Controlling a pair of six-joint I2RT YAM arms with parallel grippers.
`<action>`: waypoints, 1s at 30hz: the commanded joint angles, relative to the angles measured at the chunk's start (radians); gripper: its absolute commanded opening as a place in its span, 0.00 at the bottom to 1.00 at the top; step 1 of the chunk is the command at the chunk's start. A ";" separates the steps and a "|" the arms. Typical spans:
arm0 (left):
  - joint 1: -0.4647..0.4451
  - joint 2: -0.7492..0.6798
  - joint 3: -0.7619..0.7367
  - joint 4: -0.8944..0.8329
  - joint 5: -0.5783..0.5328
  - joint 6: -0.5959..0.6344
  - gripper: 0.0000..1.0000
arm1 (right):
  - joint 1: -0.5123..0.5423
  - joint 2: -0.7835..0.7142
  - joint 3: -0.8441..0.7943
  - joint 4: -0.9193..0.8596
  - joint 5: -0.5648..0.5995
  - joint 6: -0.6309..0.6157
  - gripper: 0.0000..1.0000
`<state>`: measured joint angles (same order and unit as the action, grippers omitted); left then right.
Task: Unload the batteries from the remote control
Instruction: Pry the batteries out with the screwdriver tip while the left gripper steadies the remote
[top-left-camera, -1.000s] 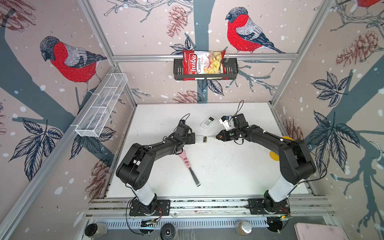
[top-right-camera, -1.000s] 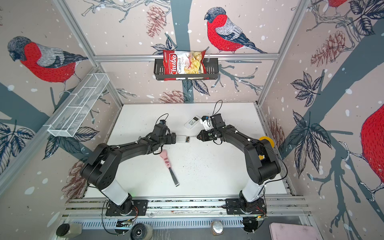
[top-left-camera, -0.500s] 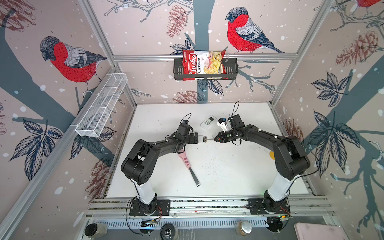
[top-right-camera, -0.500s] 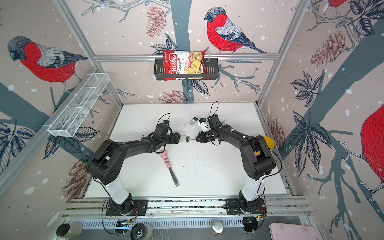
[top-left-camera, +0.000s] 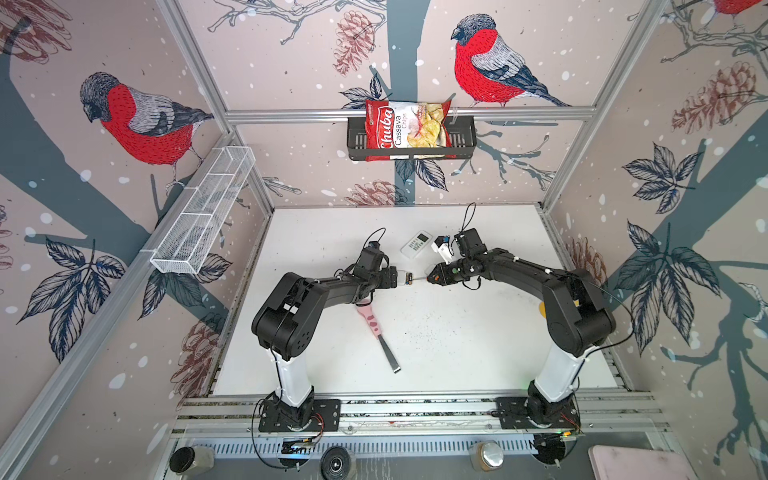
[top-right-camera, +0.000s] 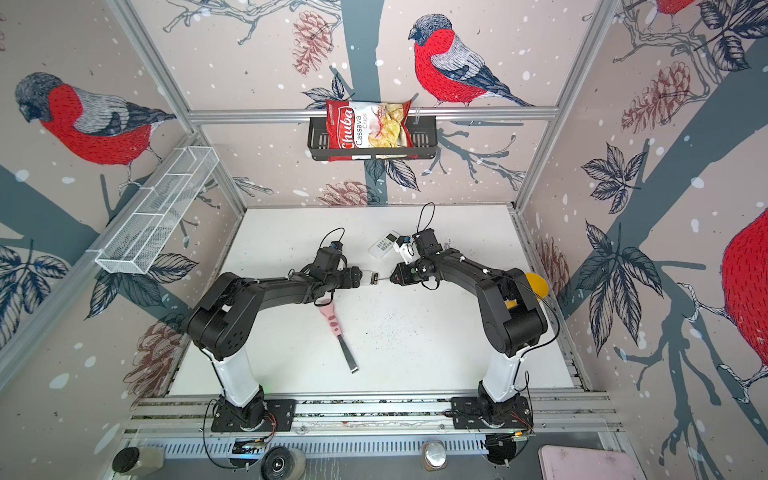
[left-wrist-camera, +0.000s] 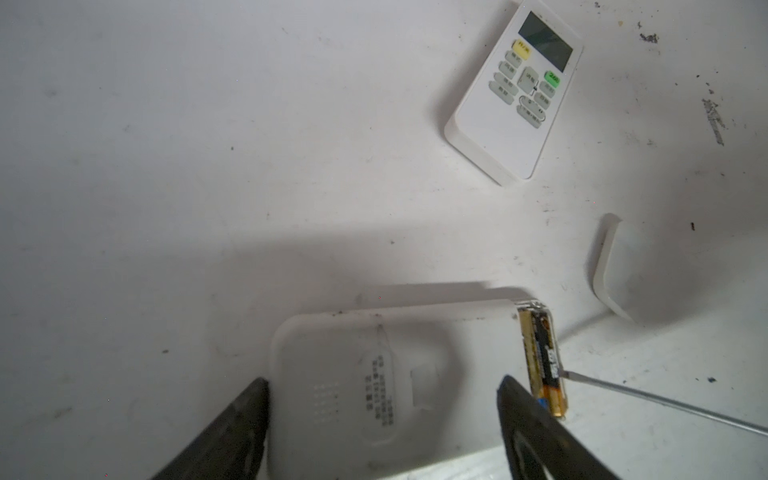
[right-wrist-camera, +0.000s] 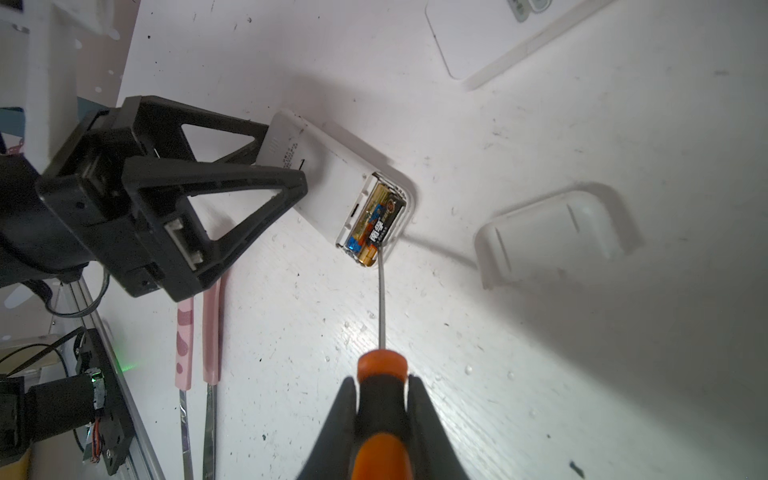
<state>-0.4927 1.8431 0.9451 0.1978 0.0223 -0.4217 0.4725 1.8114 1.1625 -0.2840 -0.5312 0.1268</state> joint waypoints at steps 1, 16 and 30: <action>0.002 0.012 0.013 0.039 0.026 -0.002 0.78 | 0.003 0.005 0.015 -0.020 0.016 -0.019 0.00; 0.004 0.064 0.027 0.065 0.085 -0.002 0.64 | 0.060 0.051 0.109 -0.121 0.122 -0.054 0.00; 0.003 0.058 0.009 0.080 0.090 -0.006 0.62 | 0.086 0.072 0.167 -0.140 0.155 -0.056 0.00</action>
<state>-0.4862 1.9007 0.9585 0.2691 0.0254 -0.4191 0.5579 1.8835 1.3273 -0.4351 -0.3908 0.0780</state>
